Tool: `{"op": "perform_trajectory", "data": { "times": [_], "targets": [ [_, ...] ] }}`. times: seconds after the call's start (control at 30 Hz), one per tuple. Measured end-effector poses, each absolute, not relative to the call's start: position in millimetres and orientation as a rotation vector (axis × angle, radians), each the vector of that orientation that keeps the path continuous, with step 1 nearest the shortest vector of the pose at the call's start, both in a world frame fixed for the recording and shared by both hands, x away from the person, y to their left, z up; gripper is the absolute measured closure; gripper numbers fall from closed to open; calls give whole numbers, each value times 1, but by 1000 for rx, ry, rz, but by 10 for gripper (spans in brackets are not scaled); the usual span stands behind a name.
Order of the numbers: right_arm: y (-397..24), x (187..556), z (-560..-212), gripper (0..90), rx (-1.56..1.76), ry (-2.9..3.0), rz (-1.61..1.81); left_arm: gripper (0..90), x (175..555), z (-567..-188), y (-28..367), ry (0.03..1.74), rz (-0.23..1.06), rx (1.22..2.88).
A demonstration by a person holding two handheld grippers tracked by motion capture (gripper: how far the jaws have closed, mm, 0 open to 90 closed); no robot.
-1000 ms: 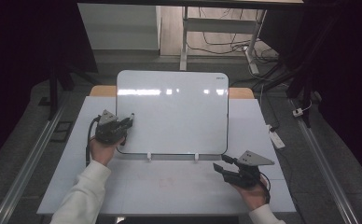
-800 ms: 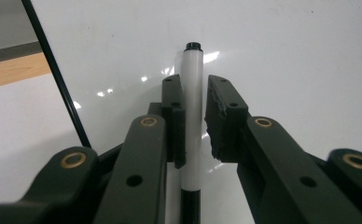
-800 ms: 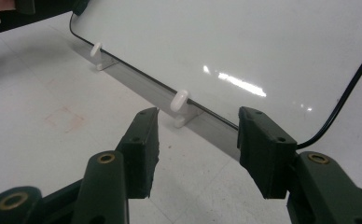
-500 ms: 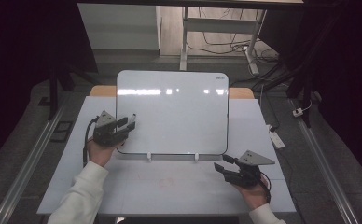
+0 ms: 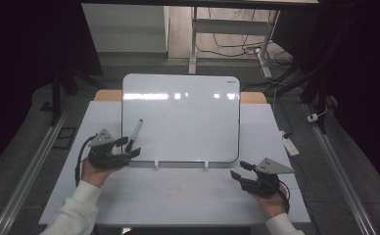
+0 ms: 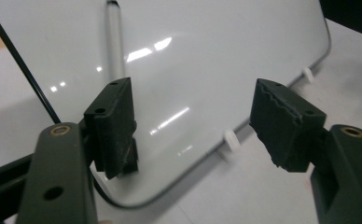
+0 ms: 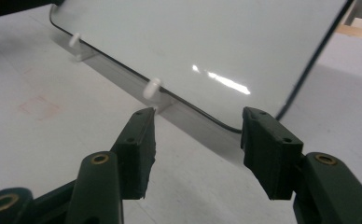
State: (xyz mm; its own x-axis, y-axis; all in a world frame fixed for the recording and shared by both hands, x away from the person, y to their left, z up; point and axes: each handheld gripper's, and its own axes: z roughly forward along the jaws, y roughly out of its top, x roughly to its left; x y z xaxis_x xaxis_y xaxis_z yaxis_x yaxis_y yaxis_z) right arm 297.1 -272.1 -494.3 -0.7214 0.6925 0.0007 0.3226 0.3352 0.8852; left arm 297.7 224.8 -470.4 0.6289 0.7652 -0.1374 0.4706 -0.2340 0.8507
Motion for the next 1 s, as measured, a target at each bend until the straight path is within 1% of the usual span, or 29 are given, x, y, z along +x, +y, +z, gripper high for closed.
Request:
{"op": "perform_trajectory", "data": {
  "times": [0.1,0.2,0.37,0.6,1.0],
  "targets": [
    [-277,298,-497,411,899,2228,1319,290,285,-475,229,983,359,1903],
    [-281,298,-500,362,895,2227,1288,256,272,-482,234,1001,350,1910],
    [-286,298,-505,332,889,2236,1255,235,253,-497,243,1019,327,1932],
    [-292,297,-509,324,881,2240,1218,220,239,-512,251,1041,287,1946],
    [-289,298,-509,324,840,2233,1206,215,239,-517,247,1027,274,1972]
  ]
}}
